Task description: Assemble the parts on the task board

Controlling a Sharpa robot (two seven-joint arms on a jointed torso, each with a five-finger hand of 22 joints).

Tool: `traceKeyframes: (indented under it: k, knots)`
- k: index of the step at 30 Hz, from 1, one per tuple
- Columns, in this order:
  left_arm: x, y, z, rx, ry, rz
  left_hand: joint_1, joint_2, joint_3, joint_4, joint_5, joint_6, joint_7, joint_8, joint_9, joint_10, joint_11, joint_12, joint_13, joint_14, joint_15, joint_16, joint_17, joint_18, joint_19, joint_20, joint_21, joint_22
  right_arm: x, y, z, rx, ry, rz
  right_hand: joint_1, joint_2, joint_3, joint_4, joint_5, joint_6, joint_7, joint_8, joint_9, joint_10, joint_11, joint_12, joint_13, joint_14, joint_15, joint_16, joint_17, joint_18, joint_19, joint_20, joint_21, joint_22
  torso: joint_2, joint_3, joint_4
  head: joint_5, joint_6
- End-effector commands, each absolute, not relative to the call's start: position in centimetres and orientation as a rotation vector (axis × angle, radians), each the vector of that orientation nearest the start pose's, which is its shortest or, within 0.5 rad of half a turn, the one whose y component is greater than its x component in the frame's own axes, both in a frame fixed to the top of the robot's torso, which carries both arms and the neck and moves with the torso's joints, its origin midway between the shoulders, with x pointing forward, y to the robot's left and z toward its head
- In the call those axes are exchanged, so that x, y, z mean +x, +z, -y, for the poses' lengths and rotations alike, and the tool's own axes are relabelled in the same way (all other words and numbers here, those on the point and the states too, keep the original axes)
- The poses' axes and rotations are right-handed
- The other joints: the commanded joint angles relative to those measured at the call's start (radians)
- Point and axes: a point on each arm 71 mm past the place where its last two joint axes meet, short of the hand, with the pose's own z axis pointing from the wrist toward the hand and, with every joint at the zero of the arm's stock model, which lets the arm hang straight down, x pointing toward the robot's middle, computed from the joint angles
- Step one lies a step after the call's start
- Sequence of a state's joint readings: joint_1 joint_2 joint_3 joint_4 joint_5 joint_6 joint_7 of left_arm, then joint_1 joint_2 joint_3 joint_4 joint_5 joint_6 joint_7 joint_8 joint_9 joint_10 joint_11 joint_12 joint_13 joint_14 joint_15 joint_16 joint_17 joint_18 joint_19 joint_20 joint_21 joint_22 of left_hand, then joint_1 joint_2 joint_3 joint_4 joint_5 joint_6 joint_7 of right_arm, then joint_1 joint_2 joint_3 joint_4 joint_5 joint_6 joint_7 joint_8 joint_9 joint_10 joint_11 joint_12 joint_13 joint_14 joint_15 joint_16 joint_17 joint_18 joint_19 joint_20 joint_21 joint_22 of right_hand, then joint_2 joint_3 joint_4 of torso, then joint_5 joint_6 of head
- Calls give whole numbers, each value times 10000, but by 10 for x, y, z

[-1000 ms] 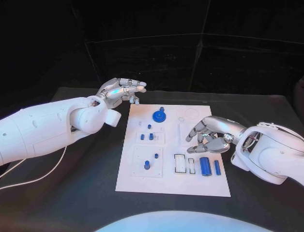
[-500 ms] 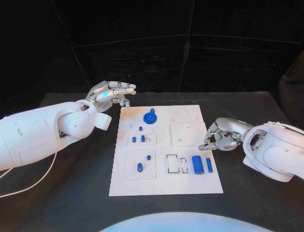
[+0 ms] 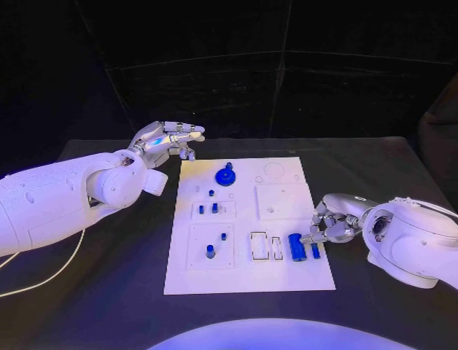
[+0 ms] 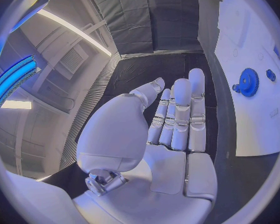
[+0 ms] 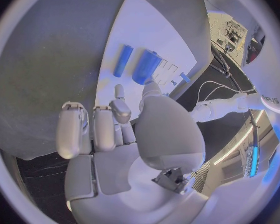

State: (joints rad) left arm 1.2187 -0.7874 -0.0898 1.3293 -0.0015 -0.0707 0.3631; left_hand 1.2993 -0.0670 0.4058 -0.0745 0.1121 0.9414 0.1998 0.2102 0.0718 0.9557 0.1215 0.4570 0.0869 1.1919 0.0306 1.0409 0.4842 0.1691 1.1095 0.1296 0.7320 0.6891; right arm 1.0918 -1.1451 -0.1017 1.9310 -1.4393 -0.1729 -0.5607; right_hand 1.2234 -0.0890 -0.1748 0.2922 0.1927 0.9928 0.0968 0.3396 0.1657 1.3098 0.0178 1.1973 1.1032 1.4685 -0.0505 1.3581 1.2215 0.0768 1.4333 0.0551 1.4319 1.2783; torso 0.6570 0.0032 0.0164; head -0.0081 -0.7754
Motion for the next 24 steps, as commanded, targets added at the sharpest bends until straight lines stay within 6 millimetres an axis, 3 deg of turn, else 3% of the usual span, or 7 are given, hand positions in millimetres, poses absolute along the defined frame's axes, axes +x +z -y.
traceKeyframes:
  k: [1,6,14,24]
  knots:
    - [516,-198,-227,-10895,-16228,-15304,-85,42,-69,-16,-31,-69,-25,39,12,-38,1,35,0,-43,45,-23,-16,142,-21,63,-34,-12,369,-236,242,233,3064,-20998,-139,1,-52,5,60,-63,-5,72,32,112,-3,121,157,483,-40,93,91,-170,75,-10,68,99,2,-9,-4,-20,-1]
    - [516,-198,-227,-10906,-16218,-15317,-85,42,-69,-16,-31,-69,-25,39,12,-38,1,35,0,-43,45,-23,-16,142,-21,63,-34,-12,366,-241,237,151,3273,-20967,-175,-5,-64,8,107,-78,-15,144,77,187,-11,254,335,493,-46,157,178,-182,105,-16,103,163,11,5,-3,-28,-2]
    - [516,-198,-228,-10916,-16215,-15339,-92,43,-89,-10,-30,-77,-27,51,14,-48,-1,49,0,-45,46,-19,-21,143,-19,65,-42,-19,365,-240,229,51,3669,-20416,-174,-10,-64,6,274,-127,-32,304,178,334,-27,515,687,592,-58,561,804,-189,126,-20,131,203,5,-9,3,-12,-12]
    - [516,-199,-228,-10938,-16196,-15380,-92,43,-89,-10,-30,-77,-27,51,14,-48,-1,49,0,-45,46,-19,-21,143,-19,65,-42,-19,365,-239,227,-82,3752,-20166,-181,-8,-64,7,295,-141,-35,338,201,334,-28,526,710,601,-58,607,870,-189,128,-21,132,204,10,-15,7,-11,-22]
